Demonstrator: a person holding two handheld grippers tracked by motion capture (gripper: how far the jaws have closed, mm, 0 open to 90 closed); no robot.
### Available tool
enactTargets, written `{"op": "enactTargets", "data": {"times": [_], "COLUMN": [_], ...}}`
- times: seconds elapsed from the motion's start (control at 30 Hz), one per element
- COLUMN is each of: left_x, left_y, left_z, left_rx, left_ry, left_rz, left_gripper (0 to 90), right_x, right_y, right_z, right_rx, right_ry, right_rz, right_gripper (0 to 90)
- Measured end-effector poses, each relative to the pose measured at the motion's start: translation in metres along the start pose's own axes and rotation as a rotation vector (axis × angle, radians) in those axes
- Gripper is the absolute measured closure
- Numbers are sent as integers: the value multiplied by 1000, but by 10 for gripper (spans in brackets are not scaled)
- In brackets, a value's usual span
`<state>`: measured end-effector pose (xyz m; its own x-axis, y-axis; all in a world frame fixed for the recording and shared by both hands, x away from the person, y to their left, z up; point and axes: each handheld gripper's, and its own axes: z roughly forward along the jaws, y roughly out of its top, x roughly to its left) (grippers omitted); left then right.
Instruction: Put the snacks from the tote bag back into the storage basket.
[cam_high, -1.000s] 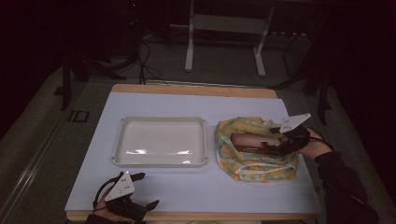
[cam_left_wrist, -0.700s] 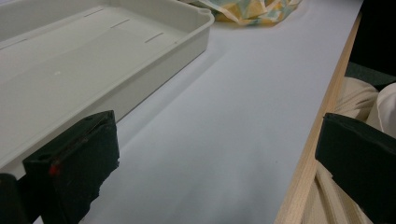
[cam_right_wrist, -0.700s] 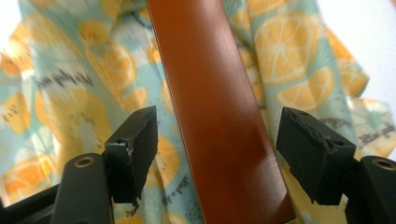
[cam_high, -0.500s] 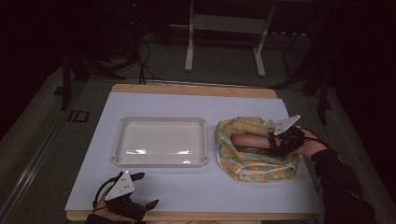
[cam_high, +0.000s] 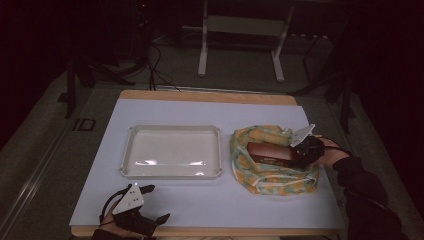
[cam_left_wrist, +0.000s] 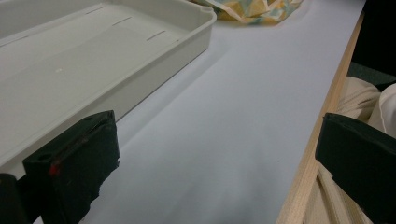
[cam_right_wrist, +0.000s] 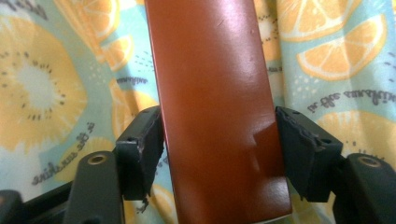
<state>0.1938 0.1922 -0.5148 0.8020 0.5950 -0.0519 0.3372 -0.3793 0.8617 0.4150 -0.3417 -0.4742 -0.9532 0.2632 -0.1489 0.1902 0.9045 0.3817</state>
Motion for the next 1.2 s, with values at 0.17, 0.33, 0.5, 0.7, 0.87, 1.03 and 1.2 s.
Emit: {"op": "enactTargets", "data": {"times": [0.17,0.33,0.5,0.7,0.87,1.03,1.2], "left_x": [0,0,0,0,-1,-1,-1], "left_y": [0,0,0,0,0,0,0], "left_z": [0,0,0,0,0,0,0], "left_rx": [-1,0,0,-2,-4,-4,-6], "left_ry": [0,0,0,-2,-4,-10,-12], "left_rz": [-1,-1,-2,-2,-1,5,6], "left_gripper": [0,0,0,0,0,0,0], "right_x": [0,-2,-1,-1,0,0,-1], "right_y": [2,3,5,6,7,9,13], "right_z": [-2,-4,-7,-16,-27,-37,-46], "right_rx": [33,53,56,29,9,-2,1], "right_ry": [34,60,70,67,59,50,49], "right_rz": [-20,-19,-20,-20,-30,-29,-39], "right_gripper": [392,423,428,429,429,429,429]}}
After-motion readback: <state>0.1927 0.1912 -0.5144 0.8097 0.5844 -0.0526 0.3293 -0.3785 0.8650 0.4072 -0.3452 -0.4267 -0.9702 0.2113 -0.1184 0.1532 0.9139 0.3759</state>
